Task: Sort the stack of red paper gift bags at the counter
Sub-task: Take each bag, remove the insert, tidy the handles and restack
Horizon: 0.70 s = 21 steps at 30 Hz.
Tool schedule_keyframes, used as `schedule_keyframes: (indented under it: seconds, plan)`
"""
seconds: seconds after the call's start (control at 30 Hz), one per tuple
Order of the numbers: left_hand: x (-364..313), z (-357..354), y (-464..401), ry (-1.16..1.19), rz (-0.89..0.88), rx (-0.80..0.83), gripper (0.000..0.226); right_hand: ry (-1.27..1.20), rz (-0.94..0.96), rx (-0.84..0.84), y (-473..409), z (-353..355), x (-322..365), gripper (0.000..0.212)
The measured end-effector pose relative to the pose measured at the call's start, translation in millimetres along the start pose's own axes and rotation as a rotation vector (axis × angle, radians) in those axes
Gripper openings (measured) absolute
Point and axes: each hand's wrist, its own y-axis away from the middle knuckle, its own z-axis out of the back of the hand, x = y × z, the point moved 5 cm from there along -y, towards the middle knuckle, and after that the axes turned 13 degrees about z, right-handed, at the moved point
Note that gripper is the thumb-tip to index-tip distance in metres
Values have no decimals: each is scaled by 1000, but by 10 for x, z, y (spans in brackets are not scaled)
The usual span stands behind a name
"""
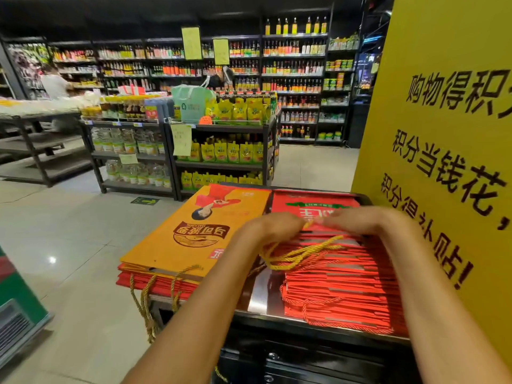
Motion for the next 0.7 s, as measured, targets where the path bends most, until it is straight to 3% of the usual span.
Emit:
schedule_keyframes:
  seconds: [0.03,0.13,0.27,0.37,0.57,0.7]
  plan:
    - [41,-97,-3,47,10,7,48,-42,2,-10,-8,-121,-69,103]
    - [143,-260,-68,193,49,11,44,-150,-35,-40,-40,-317,-201,66]
    - [190,-280,-87,229,58,-11,44,-190,-54,-54,-32,-328,-178,70]
    - [114,-193,-11,86,-59,-90,51,-90,-64,-93,81,-193,-56,65]
    - [166,218,246,388,-237,-371,53,161,113,-582,345,264,242,57]
    - [516,486,582,346,-211,-490,49,251,309,-676,438,360,674,46]
